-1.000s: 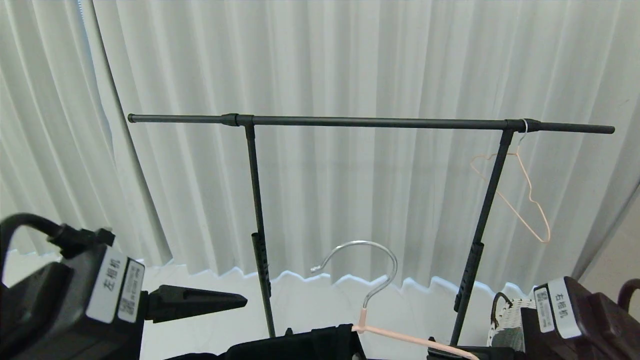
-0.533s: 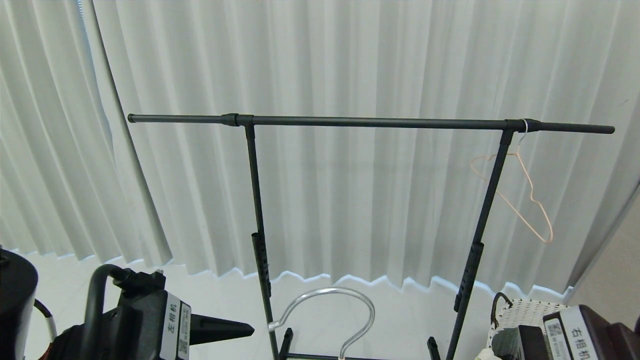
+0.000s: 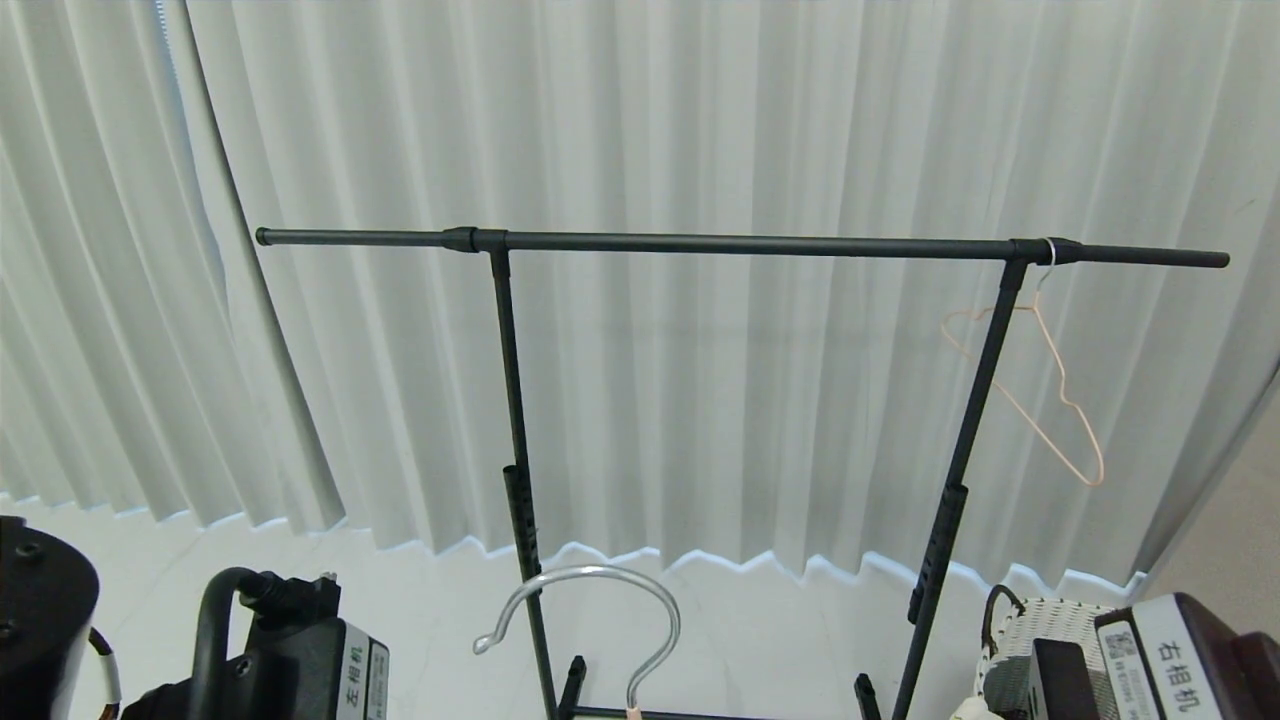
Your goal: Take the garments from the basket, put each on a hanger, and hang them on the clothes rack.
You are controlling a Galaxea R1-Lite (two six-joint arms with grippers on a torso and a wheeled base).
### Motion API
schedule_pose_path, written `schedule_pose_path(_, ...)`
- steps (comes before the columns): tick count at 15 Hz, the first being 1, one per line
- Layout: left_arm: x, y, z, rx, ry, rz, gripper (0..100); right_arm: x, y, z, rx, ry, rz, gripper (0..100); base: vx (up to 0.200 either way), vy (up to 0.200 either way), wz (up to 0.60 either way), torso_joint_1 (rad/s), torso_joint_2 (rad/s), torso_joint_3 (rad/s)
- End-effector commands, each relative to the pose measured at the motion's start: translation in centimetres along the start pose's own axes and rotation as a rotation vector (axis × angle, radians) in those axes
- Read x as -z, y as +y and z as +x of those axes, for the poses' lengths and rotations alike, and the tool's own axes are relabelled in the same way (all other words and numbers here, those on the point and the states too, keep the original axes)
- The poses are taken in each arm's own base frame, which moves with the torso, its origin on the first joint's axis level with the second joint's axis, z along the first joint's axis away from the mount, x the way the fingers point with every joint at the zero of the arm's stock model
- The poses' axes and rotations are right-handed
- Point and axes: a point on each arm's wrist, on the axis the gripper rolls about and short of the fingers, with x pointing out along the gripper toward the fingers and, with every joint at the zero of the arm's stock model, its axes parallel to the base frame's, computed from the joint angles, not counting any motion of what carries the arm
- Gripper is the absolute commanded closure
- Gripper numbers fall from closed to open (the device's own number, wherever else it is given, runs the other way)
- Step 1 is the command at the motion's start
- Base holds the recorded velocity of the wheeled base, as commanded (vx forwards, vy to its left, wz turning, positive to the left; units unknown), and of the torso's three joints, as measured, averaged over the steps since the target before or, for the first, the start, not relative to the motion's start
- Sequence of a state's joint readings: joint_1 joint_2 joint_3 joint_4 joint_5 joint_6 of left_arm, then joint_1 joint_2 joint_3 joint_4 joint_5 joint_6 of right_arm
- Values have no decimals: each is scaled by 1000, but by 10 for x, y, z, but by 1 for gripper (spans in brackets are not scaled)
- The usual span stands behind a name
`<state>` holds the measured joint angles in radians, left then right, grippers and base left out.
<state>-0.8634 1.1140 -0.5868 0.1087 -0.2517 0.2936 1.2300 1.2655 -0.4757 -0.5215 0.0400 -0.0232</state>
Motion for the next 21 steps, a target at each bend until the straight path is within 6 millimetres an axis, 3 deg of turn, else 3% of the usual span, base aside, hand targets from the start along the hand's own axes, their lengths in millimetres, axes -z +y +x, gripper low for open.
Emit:
schedule_pose_path(1,0,0,0,3,2,1,100,-2,0,1,6,-7,0,100,0,0,0,0,0,0)
schedule_pose_path(3,0,0,1,4,5,0,100,-2,-1,0,31,-5,0,100,0,0,0,0,0,0)
schedule_pose_path(4,0,0,1,-1,6,-3,100,-1,0,-1,37,-4,-1,0,0,0,0,0,0,0)
schedule_pose_path(7,5,2,1,-50,33,-12,100,2,-2,-2,66,8,-1,0,0,0,0,0,0,0)
schedule_pose_path(12,23,11,4,-276,75,-50,100,7,-12,-2,151,27,47,0,0,0,0,0,0,0)
schedule_pose_path(18,-17,47,-16,-493,-94,-104,100,22,-14,41,118,86,262,0,0,0,0,0,0,0)
schedule_pose_path(21,-36,53,-24,-510,-165,-116,100,29,-27,81,216,38,377,0,0,0,0,0,0,0)
